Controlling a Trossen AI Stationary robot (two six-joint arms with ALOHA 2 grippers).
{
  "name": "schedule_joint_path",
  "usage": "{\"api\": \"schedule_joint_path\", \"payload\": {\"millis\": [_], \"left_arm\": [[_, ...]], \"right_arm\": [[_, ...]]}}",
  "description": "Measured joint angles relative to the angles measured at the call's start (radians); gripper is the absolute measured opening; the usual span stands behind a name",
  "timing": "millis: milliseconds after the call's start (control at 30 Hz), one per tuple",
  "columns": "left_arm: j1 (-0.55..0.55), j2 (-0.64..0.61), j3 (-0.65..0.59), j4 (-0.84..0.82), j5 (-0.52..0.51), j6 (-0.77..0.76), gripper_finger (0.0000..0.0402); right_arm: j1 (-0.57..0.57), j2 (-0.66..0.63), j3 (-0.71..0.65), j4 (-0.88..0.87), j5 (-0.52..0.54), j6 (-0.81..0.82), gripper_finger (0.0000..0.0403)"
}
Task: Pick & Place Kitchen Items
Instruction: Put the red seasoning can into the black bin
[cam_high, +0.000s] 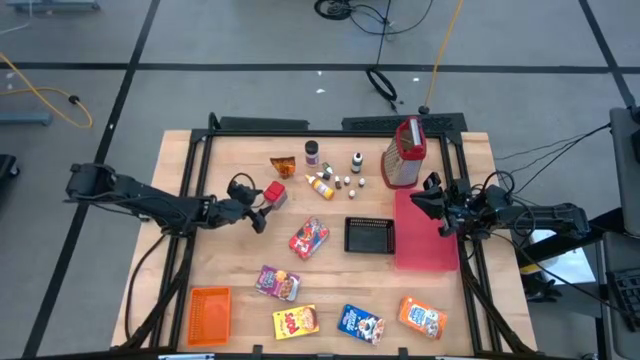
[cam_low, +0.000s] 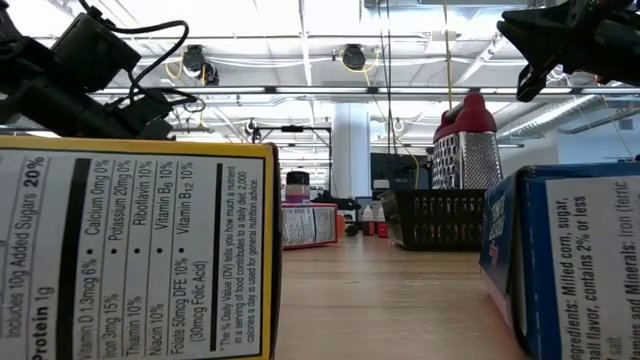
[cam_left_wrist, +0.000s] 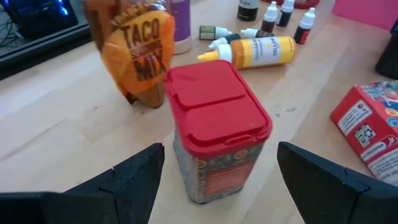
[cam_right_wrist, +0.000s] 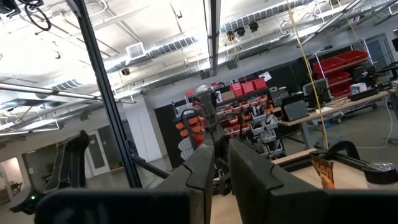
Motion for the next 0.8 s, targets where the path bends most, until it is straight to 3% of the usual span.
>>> {"api": "schedule_joint_path", "payload": {"millis": [333, 800], "left_arm": [[-0.019, 0.146, 0.0, 0.14, -0.047, -0.037, 0.0319], [-0.019, 0.248, 0.0, 0.221, -0.117, -0.081, 0.0319]], "right_arm": [[0.0, 0.0, 0.0, 0.0, 0.0, 0.0, 0.0043], [0.0, 0.0, 0.0, -0.005, 0.0, 0.0, 0.0043]]}}
